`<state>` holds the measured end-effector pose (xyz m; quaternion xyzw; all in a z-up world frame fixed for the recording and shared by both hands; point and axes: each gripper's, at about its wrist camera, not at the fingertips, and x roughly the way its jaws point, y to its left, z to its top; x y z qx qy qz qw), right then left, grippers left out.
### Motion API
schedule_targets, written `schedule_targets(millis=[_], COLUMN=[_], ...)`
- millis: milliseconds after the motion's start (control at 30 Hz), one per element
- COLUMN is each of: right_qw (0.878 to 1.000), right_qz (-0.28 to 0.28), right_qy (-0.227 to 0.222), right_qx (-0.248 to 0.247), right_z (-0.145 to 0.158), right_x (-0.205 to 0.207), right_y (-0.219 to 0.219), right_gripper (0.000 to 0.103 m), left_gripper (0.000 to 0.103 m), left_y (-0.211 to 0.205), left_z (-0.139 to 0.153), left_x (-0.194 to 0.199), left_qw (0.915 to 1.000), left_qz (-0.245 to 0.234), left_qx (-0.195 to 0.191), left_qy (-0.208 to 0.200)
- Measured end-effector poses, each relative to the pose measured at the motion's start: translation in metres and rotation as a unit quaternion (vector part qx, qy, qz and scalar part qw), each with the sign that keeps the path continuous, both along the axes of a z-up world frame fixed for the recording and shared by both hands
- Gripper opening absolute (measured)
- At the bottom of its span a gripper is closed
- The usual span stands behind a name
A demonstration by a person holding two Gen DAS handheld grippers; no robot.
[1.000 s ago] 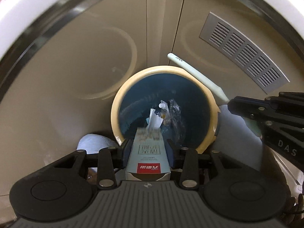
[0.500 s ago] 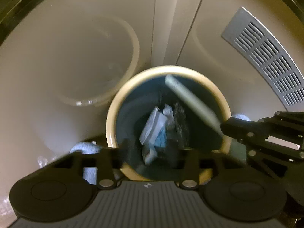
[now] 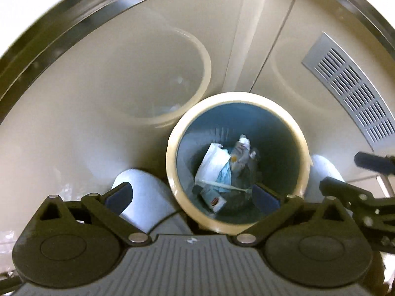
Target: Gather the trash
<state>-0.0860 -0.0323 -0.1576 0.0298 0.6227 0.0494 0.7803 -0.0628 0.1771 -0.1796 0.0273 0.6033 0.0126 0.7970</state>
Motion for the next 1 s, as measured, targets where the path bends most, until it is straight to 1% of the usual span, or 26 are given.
schedule_targets(millis=[67,133,233,300,433,533,667,700,1000], right_qw=[1.0,0.999,0.997,0.996,0.995,0.995,0.994,0.994,0.992], right_qz=[0.017,0.04,0.069,0.079,0.078,0.074,0.074,0.074,0.082], right_qy=[-0.011,-0.021,-0.038,-0.047,-0.051,-0.057,-0.068,-0.071,-0.085], right_qx=[0.005,-0.001,-0.016,-0.021,-0.026,-0.029,-0.033,-0.034,-0.043], right_z=[0.012,0.02,0.031,0.037,0.041,0.051,0.057,0.058,0.068], right_x=[-0.011,-0.02,-0.027,-0.032,-0.03,-0.034,-0.039,-0.04,-0.047], right_y=[0.009,0.017,0.031,0.035,0.034,0.033,0.036,0.036,0.04], right_gripper=[0.088,0.09,0.091,0.092,0.093,0.093,0.093,0.093,0.094], left_gripper=[0.103,0.103,0.103,0.103,0.103,0.103,0.103,0.103,0.103], left_y=[-0.005,-0.008,-0.013,-0.017,-0.02,-0.024,-0.025,-0.026,-0.03], left_z=[0.003,0.004,0.008,0.017,0.029,0.035,0.04,0.034,0.038], left_x=[-0.011,-0.019,-0.031,-0.039,-0.05,-0.056,-0.062,-0.06,-0.064], left_qw=[0.9999,0.9997,0.9989,0.9981,0.9968,0.9958,0.995,0.9948,0.9933], left_qz=[-0.009,-0.017,-0.021,-0.02,-0.022,-0.029,-0.031,-0.031,-0.036], left_qx=[0.01,0.019,0.039,0.049,0.056,0.064,0.069,0.07,0.08], left_qy=[-0.002,-0.005,-0.017,-0.032,-0.052,-0.058,-0.065,-0.067,-0.075])
